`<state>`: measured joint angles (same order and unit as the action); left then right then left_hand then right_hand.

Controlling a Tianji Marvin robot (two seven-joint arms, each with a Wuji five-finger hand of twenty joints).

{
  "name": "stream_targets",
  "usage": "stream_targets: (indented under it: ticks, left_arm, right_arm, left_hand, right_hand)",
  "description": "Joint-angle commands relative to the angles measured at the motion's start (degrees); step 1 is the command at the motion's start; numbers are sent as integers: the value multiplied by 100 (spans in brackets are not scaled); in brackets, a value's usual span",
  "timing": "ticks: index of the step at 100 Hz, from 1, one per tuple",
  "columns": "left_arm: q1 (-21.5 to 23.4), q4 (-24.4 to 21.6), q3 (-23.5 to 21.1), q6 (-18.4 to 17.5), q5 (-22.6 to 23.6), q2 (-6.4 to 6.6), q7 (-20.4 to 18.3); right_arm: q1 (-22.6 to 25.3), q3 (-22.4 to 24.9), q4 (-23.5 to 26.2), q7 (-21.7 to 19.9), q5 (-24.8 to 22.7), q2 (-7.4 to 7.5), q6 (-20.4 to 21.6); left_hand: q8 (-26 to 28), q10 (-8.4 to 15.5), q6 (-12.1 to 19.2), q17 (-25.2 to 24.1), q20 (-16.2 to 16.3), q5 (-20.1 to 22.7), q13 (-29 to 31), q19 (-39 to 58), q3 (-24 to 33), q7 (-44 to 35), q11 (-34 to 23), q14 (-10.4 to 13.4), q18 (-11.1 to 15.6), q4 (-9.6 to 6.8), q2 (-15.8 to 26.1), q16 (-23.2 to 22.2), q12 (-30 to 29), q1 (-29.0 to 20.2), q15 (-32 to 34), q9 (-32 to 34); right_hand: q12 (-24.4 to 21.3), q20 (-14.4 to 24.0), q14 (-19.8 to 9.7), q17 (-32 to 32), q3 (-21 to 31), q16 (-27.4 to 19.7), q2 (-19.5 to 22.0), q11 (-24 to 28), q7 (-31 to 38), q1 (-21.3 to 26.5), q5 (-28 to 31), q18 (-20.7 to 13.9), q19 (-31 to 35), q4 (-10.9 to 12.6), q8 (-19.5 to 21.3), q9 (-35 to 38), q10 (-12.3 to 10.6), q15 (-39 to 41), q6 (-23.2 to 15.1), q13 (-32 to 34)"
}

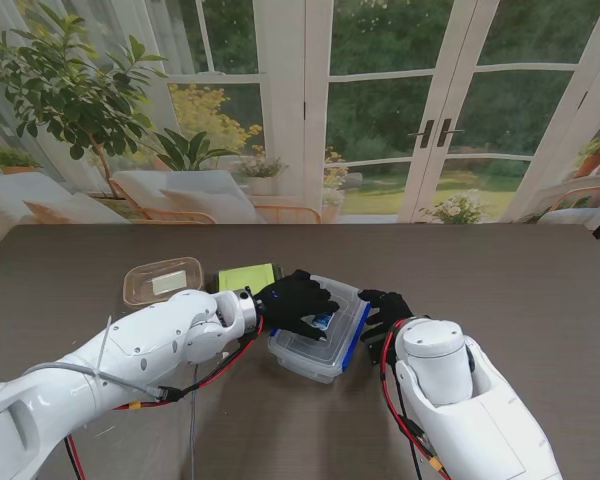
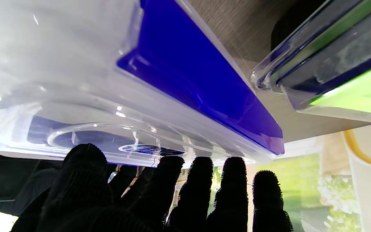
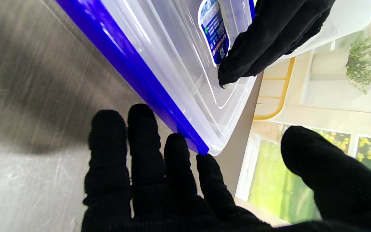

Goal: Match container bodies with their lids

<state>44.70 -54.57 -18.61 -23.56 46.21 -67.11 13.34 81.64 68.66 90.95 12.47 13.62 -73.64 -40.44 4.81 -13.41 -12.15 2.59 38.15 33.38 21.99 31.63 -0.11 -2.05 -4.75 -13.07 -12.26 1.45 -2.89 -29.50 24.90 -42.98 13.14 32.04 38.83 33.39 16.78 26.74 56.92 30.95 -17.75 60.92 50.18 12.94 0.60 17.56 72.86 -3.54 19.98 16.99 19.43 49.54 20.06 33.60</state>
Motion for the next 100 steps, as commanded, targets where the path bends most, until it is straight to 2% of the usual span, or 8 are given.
stream_targets:
  ticks: [1,45,60,67,100]
  left_arm:
    - [136,179,118,-4,60,-31,-230]
    - [155,183,135,14,32,-39,-253]
    - [140,218,156,-6,25,-56,-226]
    - [133,239,170,-11,23,-66,-206]
    - [107,324,215,-62,-16,-107,-168]
  right_arm:
    - [13,-95,153,-166,48,-103,81]
    - [82,-214,176,-336,-276,24,480]
    - [118,-228,243,-342,-301,38,532]
    - [121,-242,246,-336,-316,40,565]
    - [110,-299,217,-431,-484,103,809]
  left_hand:
    - [199,37,411,-162,85,413,-93,-162,-85,-322,-306,121,146,-52,-99,31,31,-28,-28,239]
    - [203,16,400,-174,87,426,-110,-163,-64,-317,-304,112,144,-64,-88,30,27,-57,-29,223]
    - [198,22,398,-178,85,440,-117,-169,-62,-315,-301,116,147,-65,-87,31,25,-55,-33,214]
    - [199,27,399,-184,84,465,-121,-173,28,-324,-301,125,147,-99,-143,32,25,-220,-35,211]
    - [193,22,423,-190,82,452,-126,-188,91,-319,-300,123,152,-92,-154,32,25,-183,-39,211]
  right_hand:
    - [7,63,-124,-1099,-66,-65,-158,25,911,36,452,-228,-62,-79,439,-76,-435,29,-587,-72]
    - [-9,31,-207,-981,-35,-111,-170,15,990,8,456,-340,-75,-81,535,34,-456,15,-613,76]
    - [-9,8,-216,-950,-20,-120,-180,3,1177,-3,467,-348,-47,-84,636,59,-458,28,-609,124]
    - [-11,0,-226,-927,-10,-123,-182,0,1192,1,466,-370,-38,-82,633,86,-462,33,-623,151]
    - [-22,-48,-238,-740,22,-137,-209,-16,1319,-9,533,-375,37,-87,645,366,-490,77,-582,401]
